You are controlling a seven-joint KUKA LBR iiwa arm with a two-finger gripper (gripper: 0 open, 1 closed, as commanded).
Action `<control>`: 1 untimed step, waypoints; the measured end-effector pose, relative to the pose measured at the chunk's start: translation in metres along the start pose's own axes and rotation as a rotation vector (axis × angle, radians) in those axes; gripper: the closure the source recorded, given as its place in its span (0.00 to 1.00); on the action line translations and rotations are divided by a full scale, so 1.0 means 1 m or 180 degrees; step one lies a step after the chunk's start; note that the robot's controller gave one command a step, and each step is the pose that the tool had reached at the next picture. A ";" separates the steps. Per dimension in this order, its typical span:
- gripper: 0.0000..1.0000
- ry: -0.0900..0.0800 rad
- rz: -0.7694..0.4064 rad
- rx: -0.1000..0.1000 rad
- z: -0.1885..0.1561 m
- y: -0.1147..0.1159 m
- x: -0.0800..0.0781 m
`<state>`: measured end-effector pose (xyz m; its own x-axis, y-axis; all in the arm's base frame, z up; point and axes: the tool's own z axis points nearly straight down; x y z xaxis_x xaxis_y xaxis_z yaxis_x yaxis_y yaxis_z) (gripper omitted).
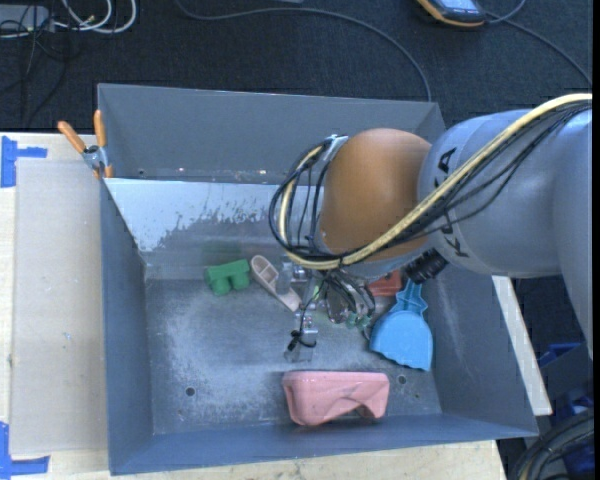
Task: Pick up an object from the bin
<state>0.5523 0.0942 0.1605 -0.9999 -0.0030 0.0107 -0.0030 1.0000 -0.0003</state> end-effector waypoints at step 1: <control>0.00 -0.0025 0.0008 -0.0002 -0.004 0.000 -0.002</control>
Offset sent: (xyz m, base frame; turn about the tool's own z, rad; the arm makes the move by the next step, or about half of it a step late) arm -0.0834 -0.0681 -0.0905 -0.1803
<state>0.5542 0.0937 0.1648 -1.0000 -0.0004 0.0027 -0.0004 1.0000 0.0004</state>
